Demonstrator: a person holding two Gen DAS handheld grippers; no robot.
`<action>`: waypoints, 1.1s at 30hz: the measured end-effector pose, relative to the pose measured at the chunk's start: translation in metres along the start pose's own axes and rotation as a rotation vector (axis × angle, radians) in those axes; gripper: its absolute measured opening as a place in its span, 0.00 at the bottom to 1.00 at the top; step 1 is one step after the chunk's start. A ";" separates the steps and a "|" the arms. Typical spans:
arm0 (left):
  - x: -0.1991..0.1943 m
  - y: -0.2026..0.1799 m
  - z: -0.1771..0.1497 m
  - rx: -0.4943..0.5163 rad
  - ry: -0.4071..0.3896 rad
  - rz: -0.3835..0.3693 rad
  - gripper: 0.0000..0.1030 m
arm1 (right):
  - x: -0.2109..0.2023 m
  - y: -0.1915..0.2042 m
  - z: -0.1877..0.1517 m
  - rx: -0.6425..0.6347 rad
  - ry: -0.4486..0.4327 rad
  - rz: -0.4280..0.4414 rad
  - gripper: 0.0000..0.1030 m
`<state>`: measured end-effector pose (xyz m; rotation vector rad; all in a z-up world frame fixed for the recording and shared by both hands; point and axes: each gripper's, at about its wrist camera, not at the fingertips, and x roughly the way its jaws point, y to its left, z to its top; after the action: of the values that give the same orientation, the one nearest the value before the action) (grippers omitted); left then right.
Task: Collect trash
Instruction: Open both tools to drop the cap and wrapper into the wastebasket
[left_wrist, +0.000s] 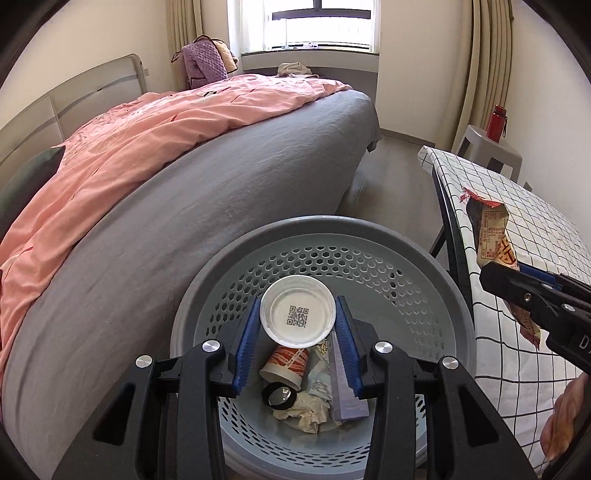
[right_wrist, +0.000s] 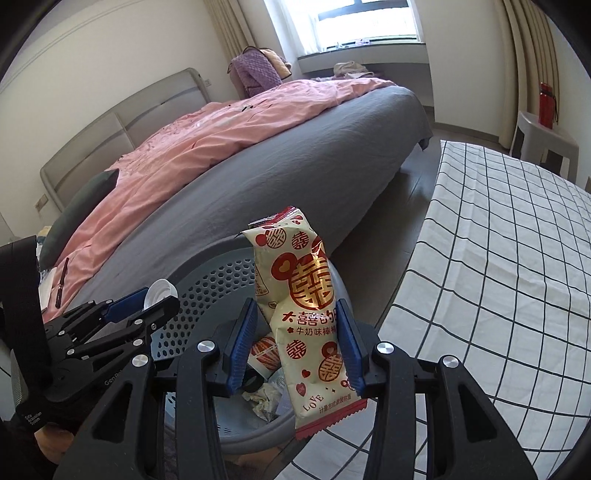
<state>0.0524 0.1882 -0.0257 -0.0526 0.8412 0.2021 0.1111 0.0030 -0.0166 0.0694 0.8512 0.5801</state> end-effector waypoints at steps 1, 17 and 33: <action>0.001 0.001 -0.001 0.001 0.003 0.005 0.38 | 0.002 0.002 -0.001 -0.005 0.005 0.003 0.41; 0.014 0.011 -0.010 -0.032 0.040 0.013 0.38 | 0.026 0.017 -0.019 -0.050 0.077 0.039 0.41; 0.009 0.013 -0.009 -0.042 0.017 0.012 0.49 | 0.023 0.022 -0.018 -0.068 0.058 0.045 0.51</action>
<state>0.0485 0.2013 -0.0380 -0.0882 0.8543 0.2309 0.0998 0.0301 -0.0379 0.0103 0.8877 0.6555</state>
